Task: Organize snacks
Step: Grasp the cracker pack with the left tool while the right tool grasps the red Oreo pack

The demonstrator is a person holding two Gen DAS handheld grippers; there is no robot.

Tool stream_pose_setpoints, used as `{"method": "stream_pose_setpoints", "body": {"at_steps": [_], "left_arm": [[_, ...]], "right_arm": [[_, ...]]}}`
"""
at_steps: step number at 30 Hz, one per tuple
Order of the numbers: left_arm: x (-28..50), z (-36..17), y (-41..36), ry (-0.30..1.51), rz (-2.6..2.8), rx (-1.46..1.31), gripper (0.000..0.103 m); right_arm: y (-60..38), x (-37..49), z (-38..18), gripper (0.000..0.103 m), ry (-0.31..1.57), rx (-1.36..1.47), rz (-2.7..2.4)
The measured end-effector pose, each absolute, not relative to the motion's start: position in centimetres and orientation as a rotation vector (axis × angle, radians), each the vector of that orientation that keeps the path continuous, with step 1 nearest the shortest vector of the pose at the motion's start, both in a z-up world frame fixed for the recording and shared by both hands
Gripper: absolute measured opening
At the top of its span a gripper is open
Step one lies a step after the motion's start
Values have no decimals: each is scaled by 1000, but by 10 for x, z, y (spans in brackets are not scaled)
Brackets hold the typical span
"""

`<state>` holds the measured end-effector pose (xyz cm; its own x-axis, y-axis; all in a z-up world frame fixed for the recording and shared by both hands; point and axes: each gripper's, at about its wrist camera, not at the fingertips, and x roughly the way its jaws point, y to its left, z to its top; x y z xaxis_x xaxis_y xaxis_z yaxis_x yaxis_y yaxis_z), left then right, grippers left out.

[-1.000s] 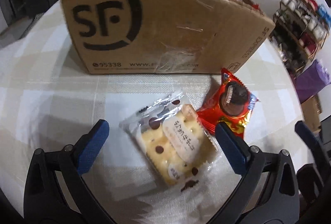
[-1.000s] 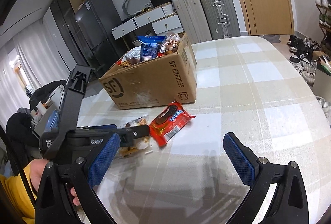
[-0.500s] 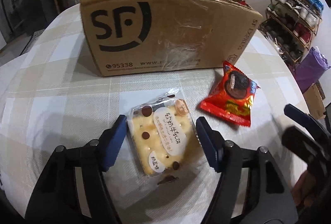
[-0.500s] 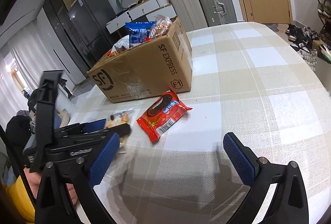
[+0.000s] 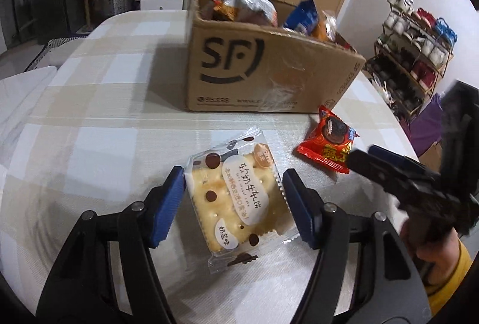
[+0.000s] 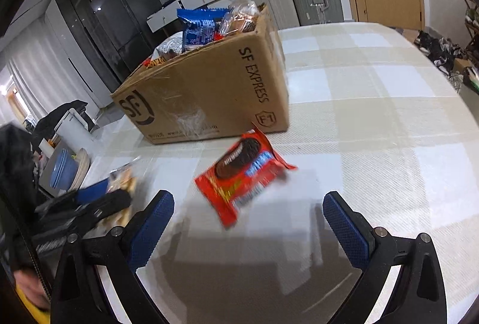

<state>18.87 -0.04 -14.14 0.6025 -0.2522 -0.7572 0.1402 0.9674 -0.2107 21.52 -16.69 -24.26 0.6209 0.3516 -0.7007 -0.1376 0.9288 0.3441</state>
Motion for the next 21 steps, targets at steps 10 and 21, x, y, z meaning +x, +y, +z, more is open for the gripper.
{"method": "stream_pose_setpoints", "body": {"at_steps": [10, 21], "left_arm": [[142, -149, 47, 884, -203, -202, 65], [132, -146, 60, 874, -194, -241, 65]], "right_arm": [[-134, 258, -248, 85, 913, 192, 176], [-124, 256, -245, 53, 896, 127, 154]]}}
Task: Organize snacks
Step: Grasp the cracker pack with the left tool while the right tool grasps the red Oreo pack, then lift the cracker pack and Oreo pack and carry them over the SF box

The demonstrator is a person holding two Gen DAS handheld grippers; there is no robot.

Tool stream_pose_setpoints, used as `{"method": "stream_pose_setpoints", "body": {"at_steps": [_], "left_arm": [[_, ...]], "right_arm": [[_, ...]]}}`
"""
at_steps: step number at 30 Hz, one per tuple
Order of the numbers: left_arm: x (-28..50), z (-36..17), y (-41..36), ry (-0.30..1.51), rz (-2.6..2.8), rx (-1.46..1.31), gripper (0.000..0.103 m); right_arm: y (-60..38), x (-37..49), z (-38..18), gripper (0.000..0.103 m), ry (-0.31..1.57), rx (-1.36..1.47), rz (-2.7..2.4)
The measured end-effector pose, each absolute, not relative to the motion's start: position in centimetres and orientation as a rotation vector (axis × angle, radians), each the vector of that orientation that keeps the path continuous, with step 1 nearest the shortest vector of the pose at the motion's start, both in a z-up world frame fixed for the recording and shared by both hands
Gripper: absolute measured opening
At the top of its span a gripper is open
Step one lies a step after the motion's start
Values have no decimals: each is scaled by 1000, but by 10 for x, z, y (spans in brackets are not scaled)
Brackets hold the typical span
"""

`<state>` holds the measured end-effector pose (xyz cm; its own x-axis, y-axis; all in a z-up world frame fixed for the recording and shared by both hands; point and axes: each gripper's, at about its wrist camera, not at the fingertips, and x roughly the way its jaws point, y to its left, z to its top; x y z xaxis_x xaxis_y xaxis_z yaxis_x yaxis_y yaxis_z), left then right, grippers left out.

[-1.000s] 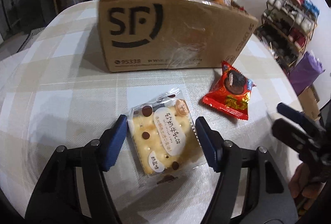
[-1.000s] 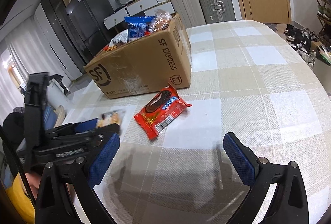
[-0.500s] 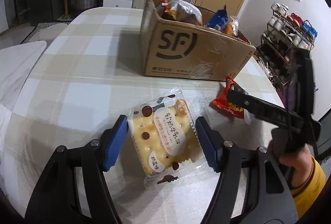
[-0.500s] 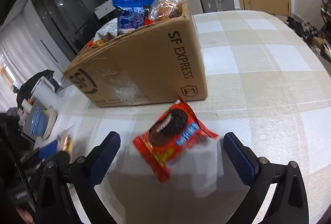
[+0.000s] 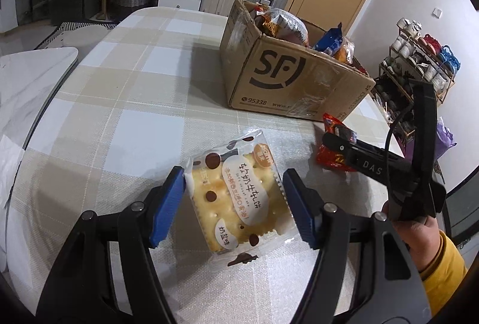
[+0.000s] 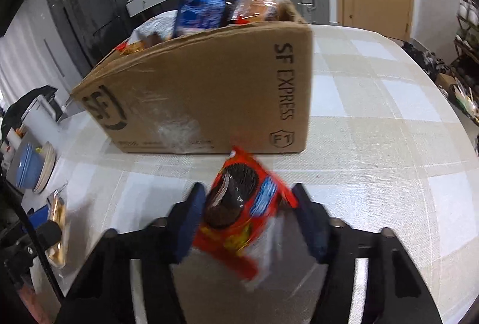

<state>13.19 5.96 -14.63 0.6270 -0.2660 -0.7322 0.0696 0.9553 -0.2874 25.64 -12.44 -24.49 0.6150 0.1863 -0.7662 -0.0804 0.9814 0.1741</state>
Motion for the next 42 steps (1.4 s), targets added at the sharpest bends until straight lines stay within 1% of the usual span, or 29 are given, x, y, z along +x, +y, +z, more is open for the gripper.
{"method": "stream_pose_setpoints", "body": {"at_steps": [2, 4, 8, 11, 14, 23, 33, 42], "left_arm": [[128, -143, 59, 870, -196, -240, 65], [125, -141, 59, 865, -194, -239, 65], [117, -132, 60, 848, -183, -238, 65], [110, -123, 60, 829, -176, -231, 65], [101, -114, 58, 808, -172, -224, 65], [67, -73, 48, 728, -172, -185, 65], [24, -33, 42, 643, -174, -157, 65], [1, 7, 46, 571, -178, -127, 65]], "right_arm": [[-124, 252, -246, 52, 890, 119, 156], [-127, 249, -246, 49, 888, 141, 167], [-133, 234, -243, 48, 876, 183, 194], [-139, 215, -232, 48, 832, 197, 230], [-146, 197, -217, 48, 788, 234, 286], [-163, 140, -148, 48, 630, 296, 400], [-170, 74, -105, 48, 532, 270, 417], [-173, 46, -55, 48, 427, 230, 436]]}}
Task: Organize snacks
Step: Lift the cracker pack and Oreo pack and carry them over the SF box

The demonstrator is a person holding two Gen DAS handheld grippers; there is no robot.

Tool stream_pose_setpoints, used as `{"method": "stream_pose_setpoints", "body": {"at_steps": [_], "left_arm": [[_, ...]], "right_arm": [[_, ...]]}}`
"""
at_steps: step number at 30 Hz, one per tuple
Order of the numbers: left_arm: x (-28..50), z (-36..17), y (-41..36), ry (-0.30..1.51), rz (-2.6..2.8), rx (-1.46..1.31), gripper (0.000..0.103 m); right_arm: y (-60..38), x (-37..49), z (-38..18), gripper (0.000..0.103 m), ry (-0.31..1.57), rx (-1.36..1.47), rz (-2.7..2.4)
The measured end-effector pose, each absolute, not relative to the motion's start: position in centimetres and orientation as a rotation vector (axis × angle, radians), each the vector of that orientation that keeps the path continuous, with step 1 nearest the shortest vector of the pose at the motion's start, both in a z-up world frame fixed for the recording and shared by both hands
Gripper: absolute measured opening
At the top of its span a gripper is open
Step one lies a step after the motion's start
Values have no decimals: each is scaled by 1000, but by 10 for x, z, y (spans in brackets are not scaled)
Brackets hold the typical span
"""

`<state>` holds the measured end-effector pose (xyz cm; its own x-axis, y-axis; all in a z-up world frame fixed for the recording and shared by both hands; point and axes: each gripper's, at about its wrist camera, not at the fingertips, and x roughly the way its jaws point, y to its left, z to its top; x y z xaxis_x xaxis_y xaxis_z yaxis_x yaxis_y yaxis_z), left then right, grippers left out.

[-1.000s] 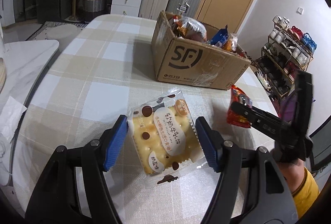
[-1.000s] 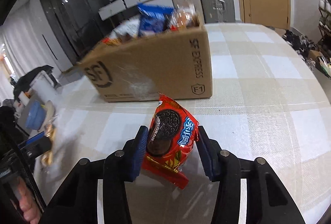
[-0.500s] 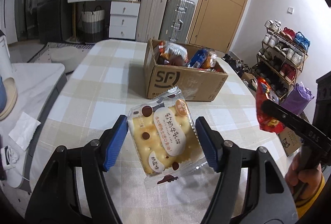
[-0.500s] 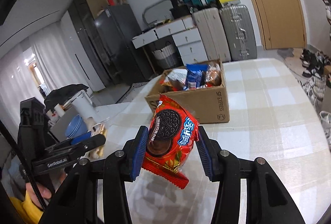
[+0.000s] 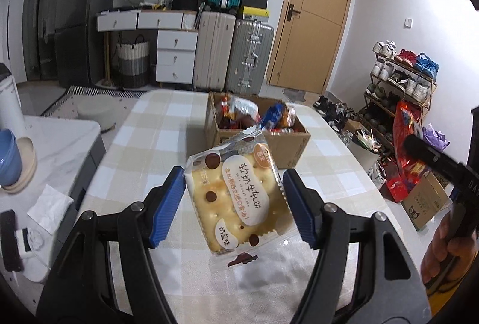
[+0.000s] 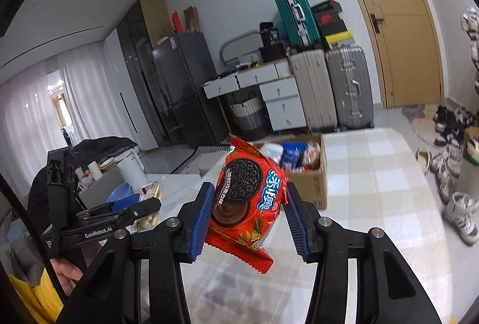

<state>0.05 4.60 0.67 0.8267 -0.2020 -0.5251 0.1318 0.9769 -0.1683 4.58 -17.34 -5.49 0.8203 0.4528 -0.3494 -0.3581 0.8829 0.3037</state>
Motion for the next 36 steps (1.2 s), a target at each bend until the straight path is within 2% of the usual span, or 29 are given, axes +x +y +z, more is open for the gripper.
{"method": "stream_pose_setpoints", "body": {"at_steps": [10, 20, 28, 36], "left_arm": [[19, 57, 65, 505, -162, -103, 65], [98, 90, 71, 496, -175, -134, 65], [184, 95, 52, 542, -210, -148, 65], [274, 71, 18, 629, -253, -157, 65]], "right_arm": [[-161, 82, 16, 48, 346, 128, 500], [-161, 173, 53, 48, 348, 174, 525], [-159, 255, 66, 48, 401, 200, 498], [-152, 328, 44, 48, 493, 166, 469]]}}
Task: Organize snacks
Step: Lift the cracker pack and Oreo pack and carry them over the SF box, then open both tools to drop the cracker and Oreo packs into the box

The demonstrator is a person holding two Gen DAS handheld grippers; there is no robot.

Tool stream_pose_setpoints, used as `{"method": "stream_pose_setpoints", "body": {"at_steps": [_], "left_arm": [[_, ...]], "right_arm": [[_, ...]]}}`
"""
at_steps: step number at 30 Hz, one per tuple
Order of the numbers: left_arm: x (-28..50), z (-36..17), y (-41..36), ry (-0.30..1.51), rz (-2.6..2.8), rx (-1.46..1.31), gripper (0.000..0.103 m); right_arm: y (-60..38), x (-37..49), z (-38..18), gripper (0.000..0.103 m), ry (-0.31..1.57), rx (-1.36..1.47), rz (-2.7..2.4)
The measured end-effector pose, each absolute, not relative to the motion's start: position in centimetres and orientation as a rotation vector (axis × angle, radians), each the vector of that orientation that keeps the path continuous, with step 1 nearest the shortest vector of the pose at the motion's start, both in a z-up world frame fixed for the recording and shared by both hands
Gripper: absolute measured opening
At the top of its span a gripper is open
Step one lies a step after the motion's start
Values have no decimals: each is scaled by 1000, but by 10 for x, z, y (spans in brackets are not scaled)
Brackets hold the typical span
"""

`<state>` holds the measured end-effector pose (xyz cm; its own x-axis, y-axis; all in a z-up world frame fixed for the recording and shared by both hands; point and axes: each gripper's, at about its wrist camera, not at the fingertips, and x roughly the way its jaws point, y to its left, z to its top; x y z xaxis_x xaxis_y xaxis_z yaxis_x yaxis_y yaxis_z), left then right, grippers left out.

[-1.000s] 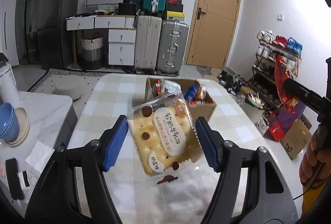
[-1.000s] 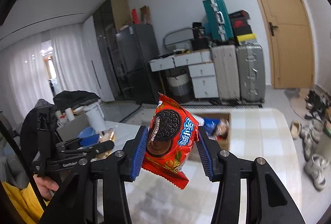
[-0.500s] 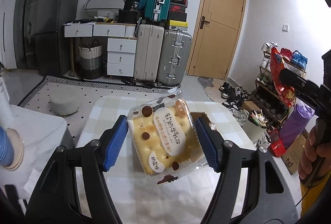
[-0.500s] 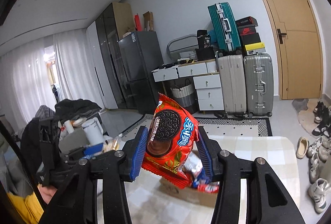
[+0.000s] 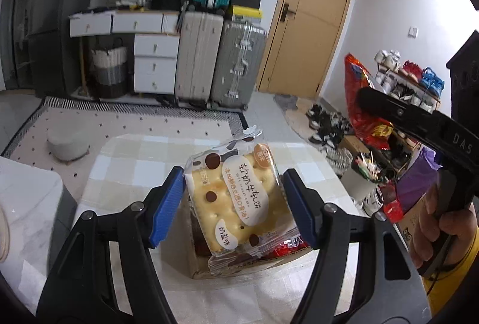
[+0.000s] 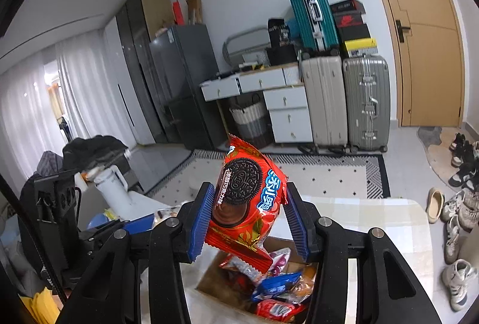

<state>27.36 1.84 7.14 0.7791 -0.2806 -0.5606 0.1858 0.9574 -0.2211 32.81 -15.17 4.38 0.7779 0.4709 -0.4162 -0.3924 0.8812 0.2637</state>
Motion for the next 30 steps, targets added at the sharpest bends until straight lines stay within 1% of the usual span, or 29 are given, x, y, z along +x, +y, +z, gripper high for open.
{"method": "stream_pose_setpoints", "body": {"at_steps": [8, 15, 17, 22, 30], "left_arm": [[346, 6, -9, 762, -290, -155, 65], [377, -37, -22, 811, -310, -153, 65], [374, -48, -19, 814, -311, -155, 65], [381, -63, -14, 825, -315, -167, 65], [377, -61, -11, 797, -304, -134, 65]], "right_arm": [[-144, 380, -9, 48, 600, 130, 459], [-139, 412, -54, 48, 697, 120, 458], [-137, 416, -64, 48, 715, 111, 457], [-136, 424, -83, 48, 756, 119, 455], [-129, 430, -98, 48, 796, 101, 451]]}}
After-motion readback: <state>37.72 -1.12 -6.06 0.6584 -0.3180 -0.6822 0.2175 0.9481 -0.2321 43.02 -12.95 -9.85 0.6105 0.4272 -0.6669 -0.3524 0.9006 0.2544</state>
